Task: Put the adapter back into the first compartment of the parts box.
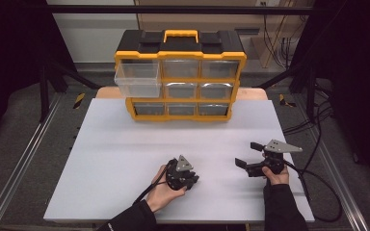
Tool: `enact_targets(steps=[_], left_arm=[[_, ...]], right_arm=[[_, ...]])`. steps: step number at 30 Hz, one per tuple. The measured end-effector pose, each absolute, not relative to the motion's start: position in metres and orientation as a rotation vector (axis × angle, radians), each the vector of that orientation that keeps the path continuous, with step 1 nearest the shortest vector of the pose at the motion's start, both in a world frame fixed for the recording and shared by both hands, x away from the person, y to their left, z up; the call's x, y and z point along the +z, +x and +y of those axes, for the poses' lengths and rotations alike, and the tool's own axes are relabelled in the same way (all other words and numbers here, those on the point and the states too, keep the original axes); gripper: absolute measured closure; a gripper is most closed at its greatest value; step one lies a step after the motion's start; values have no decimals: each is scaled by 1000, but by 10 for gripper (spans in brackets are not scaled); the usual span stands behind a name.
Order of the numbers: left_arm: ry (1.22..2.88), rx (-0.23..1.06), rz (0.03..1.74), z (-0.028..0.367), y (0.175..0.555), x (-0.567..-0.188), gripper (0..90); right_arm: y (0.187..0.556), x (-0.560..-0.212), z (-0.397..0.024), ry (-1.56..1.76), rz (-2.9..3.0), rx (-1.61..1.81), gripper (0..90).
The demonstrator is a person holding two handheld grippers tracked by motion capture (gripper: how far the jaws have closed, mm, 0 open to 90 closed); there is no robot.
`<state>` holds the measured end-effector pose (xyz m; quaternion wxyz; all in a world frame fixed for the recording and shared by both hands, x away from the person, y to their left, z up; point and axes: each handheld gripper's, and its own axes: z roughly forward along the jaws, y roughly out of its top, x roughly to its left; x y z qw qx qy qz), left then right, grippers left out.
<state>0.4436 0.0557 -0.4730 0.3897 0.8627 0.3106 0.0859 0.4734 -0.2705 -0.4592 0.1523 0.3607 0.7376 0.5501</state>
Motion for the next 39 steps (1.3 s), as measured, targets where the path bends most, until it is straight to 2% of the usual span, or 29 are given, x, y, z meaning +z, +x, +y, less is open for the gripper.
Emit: enact_targets(steps=[39], left_arm=[[2148,235,788,73,449,-453,760]], right_arm=[[474,-460,-270,1037,2121,1575,5]])
